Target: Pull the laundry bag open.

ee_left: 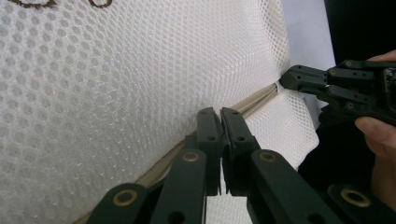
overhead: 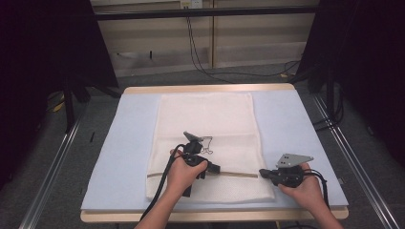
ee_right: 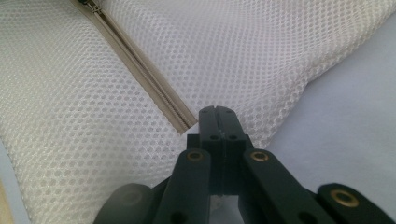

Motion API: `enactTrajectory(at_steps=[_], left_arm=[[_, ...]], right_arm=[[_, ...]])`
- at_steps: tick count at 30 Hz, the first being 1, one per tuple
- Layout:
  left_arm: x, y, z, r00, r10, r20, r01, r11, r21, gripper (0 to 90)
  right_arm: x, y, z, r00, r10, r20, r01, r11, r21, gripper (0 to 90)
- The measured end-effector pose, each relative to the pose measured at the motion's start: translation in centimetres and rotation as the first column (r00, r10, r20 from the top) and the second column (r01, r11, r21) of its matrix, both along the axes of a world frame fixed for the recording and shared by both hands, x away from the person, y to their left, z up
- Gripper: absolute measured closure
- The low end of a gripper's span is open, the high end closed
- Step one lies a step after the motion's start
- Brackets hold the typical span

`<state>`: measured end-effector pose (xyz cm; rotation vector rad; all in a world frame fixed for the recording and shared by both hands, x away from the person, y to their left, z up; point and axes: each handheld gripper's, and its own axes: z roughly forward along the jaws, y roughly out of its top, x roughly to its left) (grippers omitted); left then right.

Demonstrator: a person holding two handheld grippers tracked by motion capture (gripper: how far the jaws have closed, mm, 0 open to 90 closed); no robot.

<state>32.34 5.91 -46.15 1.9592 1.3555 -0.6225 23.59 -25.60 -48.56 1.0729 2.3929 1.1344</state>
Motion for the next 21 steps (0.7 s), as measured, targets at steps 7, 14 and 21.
enactTrajectory(at_steps=[7, 14, 21], left_arm=[[0.0, 0.4, 0.1, 0.9999, 0.001, 0.010, -0.001, 1.0000, 0.005, 87.4], [0.0, 2.3, 0.2, 0.9999, 0.011, 0.002, -0.011, 0.9999, -0.011, 87.4], [0.0, 4.3, 0.6, 0.9995, 0.030, 0.010, -0.030, 0.9995, -0.007, 87.4]], right_arm=[[0.0, 0.0, 0.0, 1.0000, 0.000, 0.000, 0.000, 1.0000, 0.002, 90.0], [0.0, 0.0, 0.0, 1.0000, -0.004, -0.008, 0.004, 1.0000, 0.008, 90.0], [0.0, -0.1, -0.1, 1.0000, 0.002, -0.001, -0.002, 0.9999, 0.010, 90.0]])
